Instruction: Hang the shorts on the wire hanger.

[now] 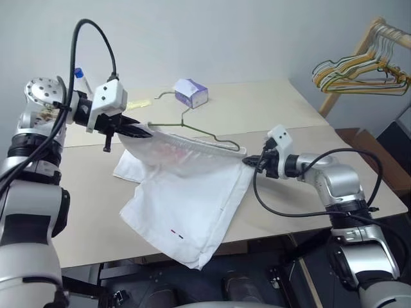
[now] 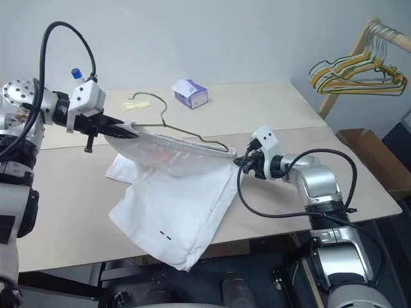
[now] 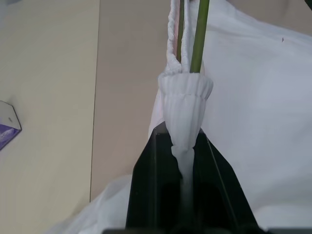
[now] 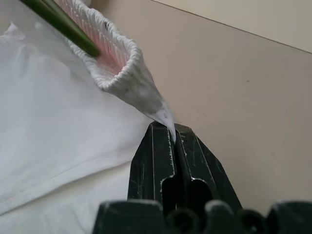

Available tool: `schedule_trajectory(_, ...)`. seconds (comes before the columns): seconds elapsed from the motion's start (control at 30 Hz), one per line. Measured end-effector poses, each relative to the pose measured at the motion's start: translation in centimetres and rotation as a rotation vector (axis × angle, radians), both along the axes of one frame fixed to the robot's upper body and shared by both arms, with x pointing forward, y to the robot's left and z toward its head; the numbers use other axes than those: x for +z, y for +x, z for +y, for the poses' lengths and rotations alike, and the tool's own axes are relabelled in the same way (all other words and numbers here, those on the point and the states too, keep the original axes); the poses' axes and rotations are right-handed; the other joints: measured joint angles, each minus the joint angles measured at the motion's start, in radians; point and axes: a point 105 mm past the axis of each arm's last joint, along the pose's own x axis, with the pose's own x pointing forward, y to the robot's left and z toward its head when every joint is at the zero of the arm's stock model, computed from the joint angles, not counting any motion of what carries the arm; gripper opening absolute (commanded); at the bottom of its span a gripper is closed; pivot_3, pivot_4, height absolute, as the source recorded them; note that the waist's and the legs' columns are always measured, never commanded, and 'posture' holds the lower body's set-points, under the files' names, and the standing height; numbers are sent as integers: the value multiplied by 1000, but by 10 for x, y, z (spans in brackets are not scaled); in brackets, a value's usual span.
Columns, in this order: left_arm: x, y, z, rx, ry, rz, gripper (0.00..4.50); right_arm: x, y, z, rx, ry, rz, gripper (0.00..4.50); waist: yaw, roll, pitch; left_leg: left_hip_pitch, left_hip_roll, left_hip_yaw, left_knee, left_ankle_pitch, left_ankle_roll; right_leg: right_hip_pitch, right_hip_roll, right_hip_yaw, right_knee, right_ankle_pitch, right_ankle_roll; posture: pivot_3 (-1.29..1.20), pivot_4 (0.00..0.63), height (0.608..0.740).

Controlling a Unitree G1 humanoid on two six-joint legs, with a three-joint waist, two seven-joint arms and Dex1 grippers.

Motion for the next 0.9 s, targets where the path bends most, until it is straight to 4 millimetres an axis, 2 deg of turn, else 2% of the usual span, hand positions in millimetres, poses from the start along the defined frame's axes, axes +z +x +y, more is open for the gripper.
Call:
schedule_trajectory(0.23, -4, 3, 1, 15, 19, -2, 0, 27, -15, 4, 147, -274, -187, 22, 4, 0, 0, -2, 0, 0, 1, 0, 0, -1, 0, 0, 0, 0, 0, -77, 0, 740)
schedule_trajectory(0.33, -4, 4, -3, 9, 14, -13, 0, 48, -19, 10, 212, -386, -264, 22, 3, 1, 1, -2, 0, 0, 2, 0, 0, -2, 0, 0, -1, -1, 1, -89, 0, 740)
schedule_trajectory(0.43, 0, 6, -12, -6, -26, -32, 0, 85, -20, 22, 251, -453, -360, 22, 2, 1, 1, -1, 0, 0, 2, 0, 0, -2, 0, 0, -1, -1, 0, -93, 0, 740)
schedule_trajectory(0.53, 2, 7, -17, -15, -57, -30, 0, 104, -20, 32, 262, -483, -379, 22, 1, 1, 1, -1, 0, 1, 2, 0, 0, -2, 0, 0, 0, -1, 0, -99, 0, 740)
schedule_trajectory(0.7, 1, 6, -17, -13, -90, -23, 0, 115, -27, 43, 303, -500, -363, 22, 1, 1, 1, -3, 0, 0, 3, 0, 1, -3, 0, 0, 0, -1, 0, -96, 0, 740)
schedule_trajectory(0.9, -1, 6, -21, -13, -89, -29, 0, 136, -24, 58, 274, -419, -324, 22, 1, 2, 1, -4, 1, 0, 8, -2, 3, -3, 0, -1, 1, -1, 0, -91, 0, 740)
